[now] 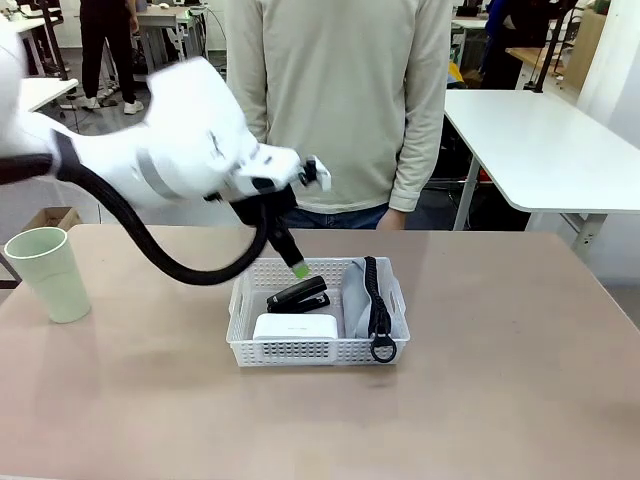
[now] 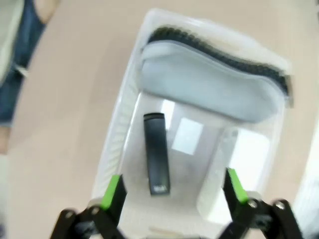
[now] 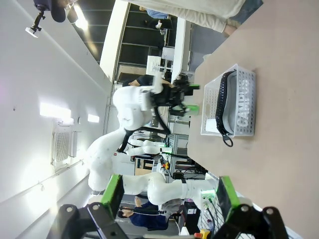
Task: Efficiently arrange items inside the basket to fit them all.
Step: Pick up the Stapler and place it inside the Organizing basket, then pick up the Reusable plastic cup and place it inside the Organizing basket.
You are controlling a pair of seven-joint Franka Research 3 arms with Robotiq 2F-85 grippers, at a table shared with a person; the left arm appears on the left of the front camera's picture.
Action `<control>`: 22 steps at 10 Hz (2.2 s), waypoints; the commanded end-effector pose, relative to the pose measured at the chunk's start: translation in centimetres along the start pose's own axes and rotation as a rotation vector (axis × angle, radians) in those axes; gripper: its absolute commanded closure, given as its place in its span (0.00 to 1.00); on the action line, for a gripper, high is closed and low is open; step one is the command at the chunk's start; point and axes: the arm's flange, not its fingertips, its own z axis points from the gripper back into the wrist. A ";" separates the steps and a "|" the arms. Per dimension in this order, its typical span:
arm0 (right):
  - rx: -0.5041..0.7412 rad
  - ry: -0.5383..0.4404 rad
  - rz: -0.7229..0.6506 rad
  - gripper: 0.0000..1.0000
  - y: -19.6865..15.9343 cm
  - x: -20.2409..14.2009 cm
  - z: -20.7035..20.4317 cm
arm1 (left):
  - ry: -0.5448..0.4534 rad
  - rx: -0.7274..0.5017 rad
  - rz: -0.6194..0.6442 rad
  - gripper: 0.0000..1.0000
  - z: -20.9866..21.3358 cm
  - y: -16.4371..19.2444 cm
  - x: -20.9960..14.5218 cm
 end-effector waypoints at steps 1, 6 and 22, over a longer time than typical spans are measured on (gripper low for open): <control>0.021 -0.012 -0.011 0.00 0.6 0.0 -0.1 | -0.096 -0.057 -0.060 0.00 9.3 -2.3 -5.4; 0.021 -0.012 -0.011 0.00 0.6 0.0 -0.1 | -0.369 -0.073 0.265 0.00 28.5 0.3 -19.1; 0.021 -0.012 -0.011 0.00 0.6 0.0 -0.1 | -0.628 -0.223 0.702 0.00 33.3 5.6 -41.4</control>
